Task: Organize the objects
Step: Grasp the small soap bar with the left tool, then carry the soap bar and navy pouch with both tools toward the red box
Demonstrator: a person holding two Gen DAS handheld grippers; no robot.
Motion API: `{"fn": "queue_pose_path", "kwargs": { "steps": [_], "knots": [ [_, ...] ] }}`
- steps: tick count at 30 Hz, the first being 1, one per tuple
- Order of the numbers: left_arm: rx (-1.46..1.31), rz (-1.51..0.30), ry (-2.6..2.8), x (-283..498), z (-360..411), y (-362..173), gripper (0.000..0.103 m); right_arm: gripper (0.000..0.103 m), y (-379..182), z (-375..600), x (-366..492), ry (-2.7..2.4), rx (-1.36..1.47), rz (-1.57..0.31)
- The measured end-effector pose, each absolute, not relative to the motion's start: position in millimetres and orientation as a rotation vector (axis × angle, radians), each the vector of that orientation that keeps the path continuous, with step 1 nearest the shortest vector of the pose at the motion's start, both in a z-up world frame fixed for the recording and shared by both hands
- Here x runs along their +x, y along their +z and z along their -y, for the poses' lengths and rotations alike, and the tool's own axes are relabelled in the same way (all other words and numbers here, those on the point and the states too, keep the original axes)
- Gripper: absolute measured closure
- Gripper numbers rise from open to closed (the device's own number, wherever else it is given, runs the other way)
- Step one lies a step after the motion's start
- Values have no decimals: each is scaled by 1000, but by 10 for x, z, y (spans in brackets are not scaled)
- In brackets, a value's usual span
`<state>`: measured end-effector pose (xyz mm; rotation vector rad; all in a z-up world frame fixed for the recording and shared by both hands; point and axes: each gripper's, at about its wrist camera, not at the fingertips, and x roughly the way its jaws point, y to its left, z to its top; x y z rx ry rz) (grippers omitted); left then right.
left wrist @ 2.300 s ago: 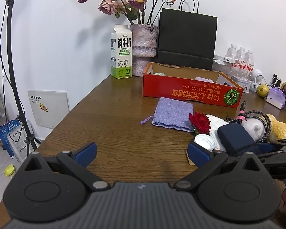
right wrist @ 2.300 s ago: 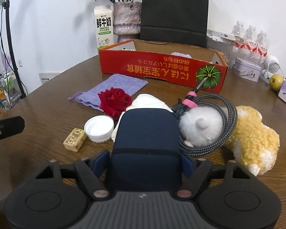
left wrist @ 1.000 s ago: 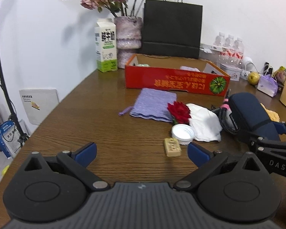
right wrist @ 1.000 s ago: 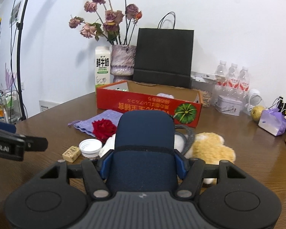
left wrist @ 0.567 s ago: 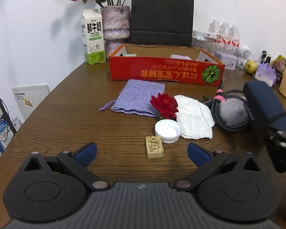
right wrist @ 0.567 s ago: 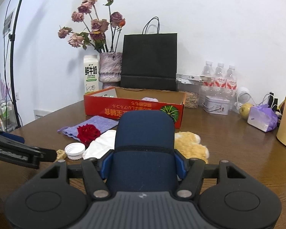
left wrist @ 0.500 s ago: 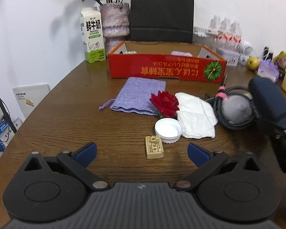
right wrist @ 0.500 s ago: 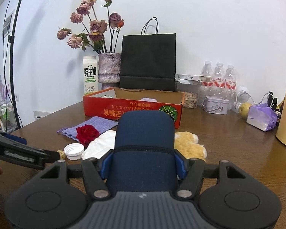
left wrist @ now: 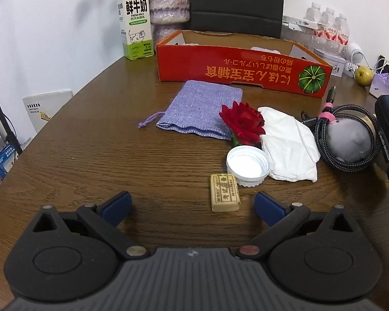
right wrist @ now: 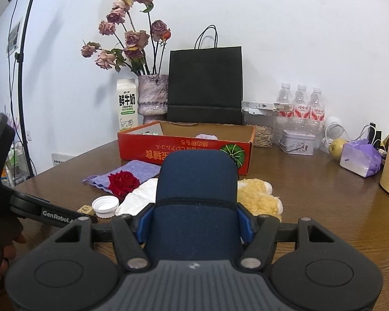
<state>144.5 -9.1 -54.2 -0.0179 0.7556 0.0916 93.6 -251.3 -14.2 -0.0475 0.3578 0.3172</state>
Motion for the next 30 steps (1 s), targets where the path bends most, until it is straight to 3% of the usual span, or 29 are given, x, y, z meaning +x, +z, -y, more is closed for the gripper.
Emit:
{"fn": "queue_pose_path", "kwargs": {
  "steps": [3,5,7,30],
  "knots": [
    [-25,-731,109,1423,99,-553,5,40,-142,2510,938,317,-49,-359],
    [-28,-683,121,1381,107,-545,30,40,-145,2504,940,316,-51,-361],
    [-30,-656,108,1345,120,-520,82,40,-147,2502,945,315,-51,-363],
    [17,-508,0,864,254,-317,82,40,-136,2414,874,320,-74,-364]
  ]
}}
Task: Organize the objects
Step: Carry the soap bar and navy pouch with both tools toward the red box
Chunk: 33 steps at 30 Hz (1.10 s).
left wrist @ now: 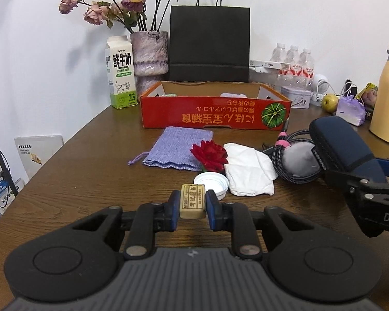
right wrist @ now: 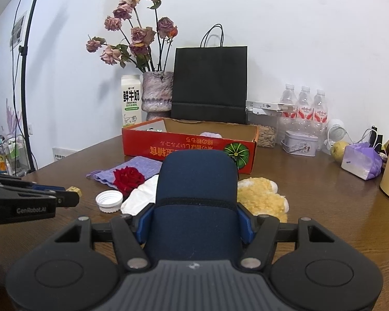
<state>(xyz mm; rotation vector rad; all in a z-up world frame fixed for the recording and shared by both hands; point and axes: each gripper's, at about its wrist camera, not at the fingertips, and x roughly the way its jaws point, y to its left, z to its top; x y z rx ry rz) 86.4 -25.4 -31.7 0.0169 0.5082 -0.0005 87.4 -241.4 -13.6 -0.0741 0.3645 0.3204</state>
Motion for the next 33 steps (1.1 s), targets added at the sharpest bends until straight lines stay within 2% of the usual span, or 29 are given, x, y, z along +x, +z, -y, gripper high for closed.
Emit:
{"fn": "queue_pose_path", "kwargs": {
  "steps": [17,33],
  "knots": [
    [-14,-439,-29,780,190,-33,82,40,61,2234,842,340,-73,-354],
    [-26,-377,-43,1053,190,275,82,40,371,2007,1063,353,-73,-320]
  ]
}}
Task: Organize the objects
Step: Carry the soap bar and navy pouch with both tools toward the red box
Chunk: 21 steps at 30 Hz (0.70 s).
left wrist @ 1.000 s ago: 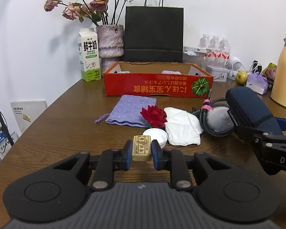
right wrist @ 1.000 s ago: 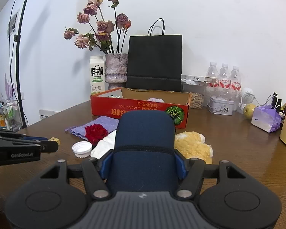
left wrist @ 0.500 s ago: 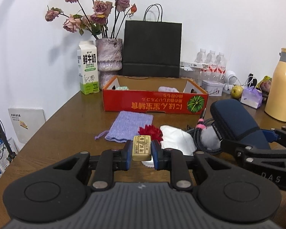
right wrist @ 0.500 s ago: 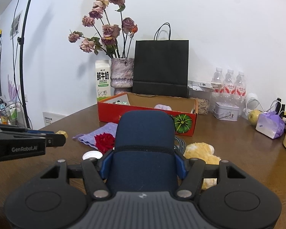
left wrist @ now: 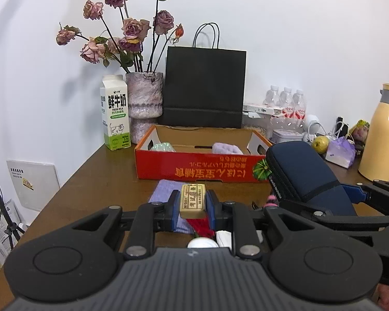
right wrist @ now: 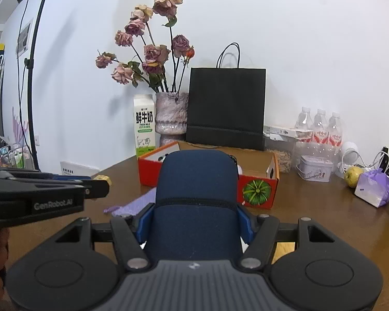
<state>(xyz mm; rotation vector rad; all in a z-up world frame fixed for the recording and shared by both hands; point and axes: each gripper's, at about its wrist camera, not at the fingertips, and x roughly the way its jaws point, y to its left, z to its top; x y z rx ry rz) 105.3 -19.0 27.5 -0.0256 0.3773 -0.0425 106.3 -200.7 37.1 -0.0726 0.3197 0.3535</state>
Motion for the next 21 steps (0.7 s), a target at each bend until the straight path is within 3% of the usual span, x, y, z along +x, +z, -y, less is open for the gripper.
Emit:
{"fn": "queue_pose_path", "kwargs": {
  "steps": [21],
  "knots": [
    [-70,-332,-5,1798,88,555,81,40,650,1730,1781,362,-54,-305]
  ]
}}
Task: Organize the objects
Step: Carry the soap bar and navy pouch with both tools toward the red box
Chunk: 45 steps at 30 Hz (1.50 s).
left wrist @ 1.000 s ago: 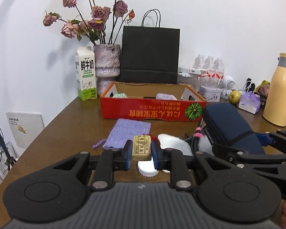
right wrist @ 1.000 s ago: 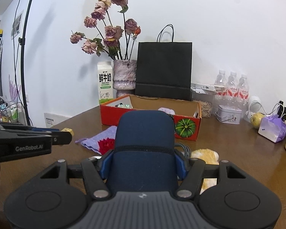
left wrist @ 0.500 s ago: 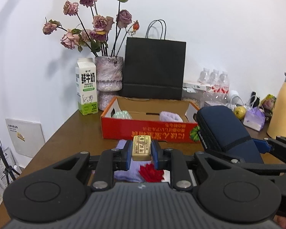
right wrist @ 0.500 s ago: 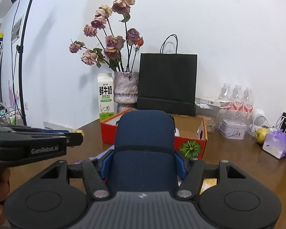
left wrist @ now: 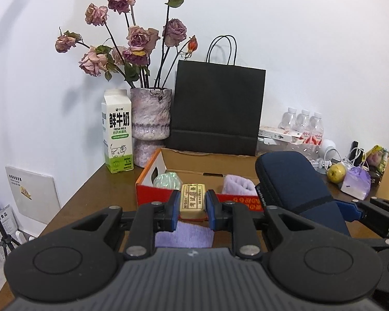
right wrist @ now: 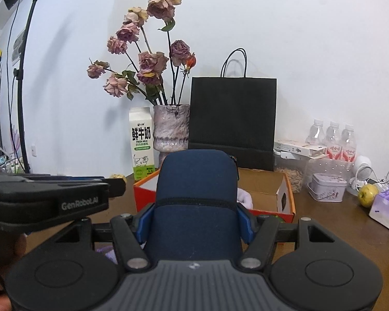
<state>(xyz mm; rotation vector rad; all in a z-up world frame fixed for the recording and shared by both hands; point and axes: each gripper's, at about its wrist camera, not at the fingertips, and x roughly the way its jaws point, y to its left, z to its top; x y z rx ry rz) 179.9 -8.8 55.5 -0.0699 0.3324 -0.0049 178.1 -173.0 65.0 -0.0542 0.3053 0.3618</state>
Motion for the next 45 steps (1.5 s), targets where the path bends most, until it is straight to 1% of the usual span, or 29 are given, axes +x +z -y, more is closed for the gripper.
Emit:
{"fn": "queue_pose_path", "kwargs": {
  "steps": [33,45],
  "knots": [
    [-118,-308,77,3176,16,650,81,40,740,1587,3218,244,-24,-336],
    [-107,-347,108,3664,-75,537,81,40,659,1578,3632,218,-37,-379]
  ]
}}
